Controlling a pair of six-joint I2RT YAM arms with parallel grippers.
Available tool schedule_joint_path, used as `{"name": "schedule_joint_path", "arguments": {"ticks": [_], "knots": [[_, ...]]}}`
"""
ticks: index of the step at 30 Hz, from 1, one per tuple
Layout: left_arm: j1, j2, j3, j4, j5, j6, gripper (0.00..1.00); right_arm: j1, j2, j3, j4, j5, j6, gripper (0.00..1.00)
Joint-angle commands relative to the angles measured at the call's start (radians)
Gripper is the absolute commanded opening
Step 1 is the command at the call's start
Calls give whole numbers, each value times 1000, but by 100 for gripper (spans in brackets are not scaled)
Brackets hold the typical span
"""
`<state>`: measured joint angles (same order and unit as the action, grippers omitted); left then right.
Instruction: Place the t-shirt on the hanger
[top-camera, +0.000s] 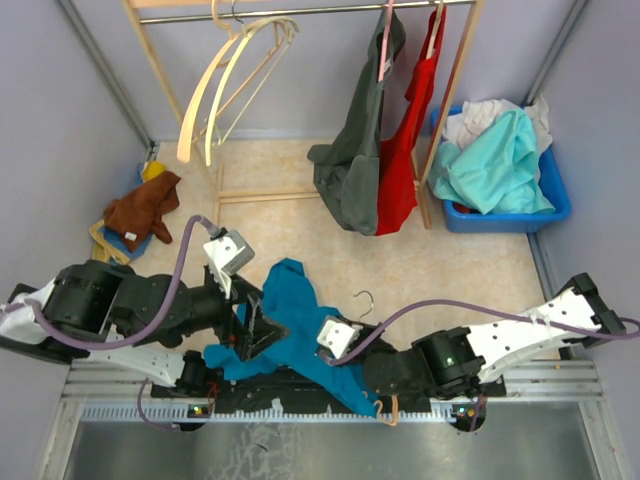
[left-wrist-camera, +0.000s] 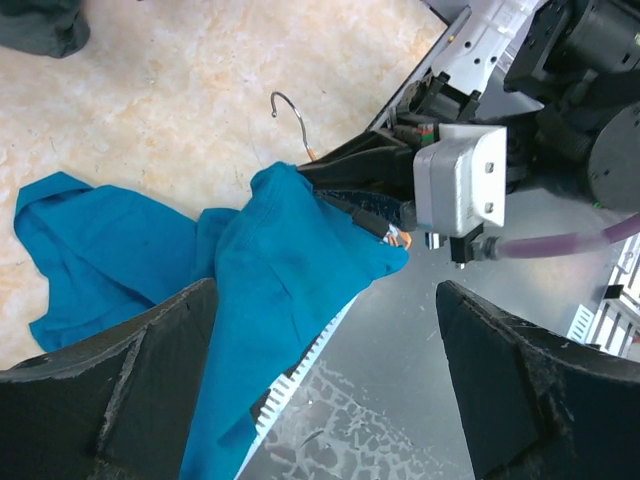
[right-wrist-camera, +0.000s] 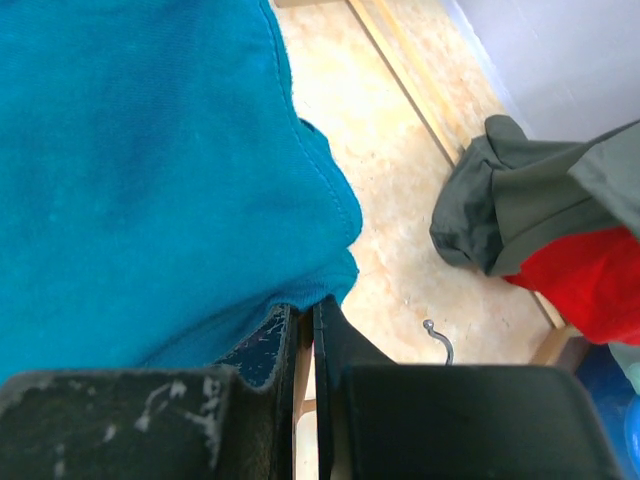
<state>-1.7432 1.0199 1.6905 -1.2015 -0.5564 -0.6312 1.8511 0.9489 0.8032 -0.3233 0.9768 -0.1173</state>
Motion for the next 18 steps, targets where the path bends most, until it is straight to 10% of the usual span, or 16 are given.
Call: {"name": "schedule_joint_path", "arguments": {"ticks": [1,7,18], "knots": [[-1,-13,-18,90,-31,30,95,38,-49,-18,-18,115,131,0],[77,48,-47,152,-4,106,96,49,-61,-29,-37,158,192,0],[662,18,-210,356,546,329,97,54,-70,-40,-56,222,256,0]]}}
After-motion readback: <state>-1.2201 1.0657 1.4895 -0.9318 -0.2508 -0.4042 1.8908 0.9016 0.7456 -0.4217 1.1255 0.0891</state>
